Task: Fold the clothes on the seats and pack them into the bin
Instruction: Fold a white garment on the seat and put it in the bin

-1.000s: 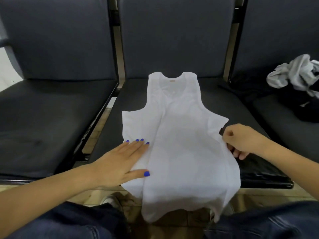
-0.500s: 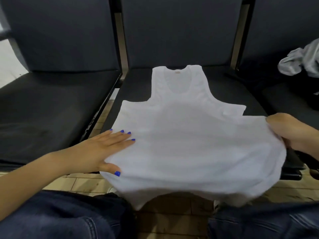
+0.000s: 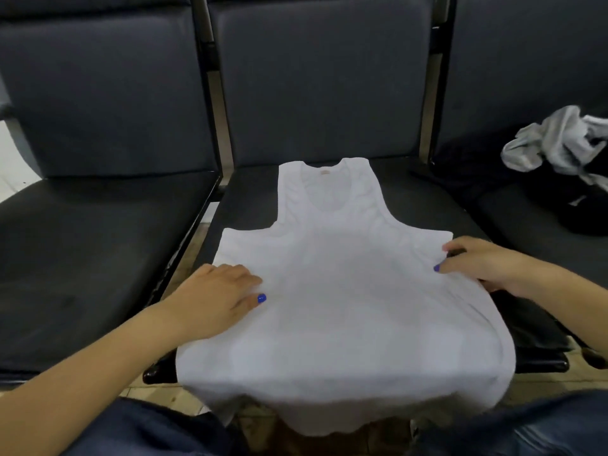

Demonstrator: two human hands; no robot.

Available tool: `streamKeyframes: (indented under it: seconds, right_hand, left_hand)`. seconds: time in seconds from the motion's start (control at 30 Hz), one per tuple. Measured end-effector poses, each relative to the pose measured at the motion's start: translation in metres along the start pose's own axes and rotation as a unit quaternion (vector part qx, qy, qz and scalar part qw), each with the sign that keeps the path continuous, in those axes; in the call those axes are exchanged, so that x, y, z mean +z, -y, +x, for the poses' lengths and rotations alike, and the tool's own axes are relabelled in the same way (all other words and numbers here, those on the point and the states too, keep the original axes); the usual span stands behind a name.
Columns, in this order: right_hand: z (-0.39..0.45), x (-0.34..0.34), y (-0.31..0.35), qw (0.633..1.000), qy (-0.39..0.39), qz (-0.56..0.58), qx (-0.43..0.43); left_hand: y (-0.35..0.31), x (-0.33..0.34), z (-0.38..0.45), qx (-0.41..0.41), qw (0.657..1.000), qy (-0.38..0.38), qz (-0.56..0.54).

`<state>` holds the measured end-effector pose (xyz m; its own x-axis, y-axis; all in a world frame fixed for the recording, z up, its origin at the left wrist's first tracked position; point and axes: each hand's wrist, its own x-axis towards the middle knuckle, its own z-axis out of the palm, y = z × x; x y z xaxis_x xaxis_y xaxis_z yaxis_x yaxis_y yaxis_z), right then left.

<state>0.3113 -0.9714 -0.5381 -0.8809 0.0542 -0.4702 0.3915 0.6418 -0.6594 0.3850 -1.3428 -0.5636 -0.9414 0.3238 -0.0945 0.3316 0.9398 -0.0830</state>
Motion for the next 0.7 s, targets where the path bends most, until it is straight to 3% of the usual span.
streamKeyframes:
  seconds: [0.17,0.33,0.43,0.53,0.63,0.7]
  right_hand:
    - [0.025,0.012,0.003,0.987,-0.049,0.145,-0.046]
    - [0.043,0.007,0.007,0.951,-0.159,0.256,-0.062]
    - [0.049,-0.003,0.004,0.951,-0.259,0.125,-0.111]
    - [0.048,-0.011,-0.004,0.928,-0.341,-0.026,-0.15]
    - [0.038,-0.007,-0.008,0.913,-0.341,-0.065,-0.217]
    - [0.022,0.009,-0.007,0.913,-0.287,-0.098,-0.273]
  left_hand:
    - [-0.01,0.023,0.045,-0.095,0.995,0.032,-0.025]
    - [-0.002,0.031,0.066,-0.181,0.982,0.043,0.01]
    - [0.003,0.031,0.07,-0.205,0.978,0.041,0.017]
    - [-0.001,0.024,0.072,-0.243,0.968,0.055,0.02]
    - [-0.022,0.011,0.076,-0.21,0.974,0.037,0.077]
    - [-0.042,0.009,0.079,-0.11,0.992,-0.049,0.045]
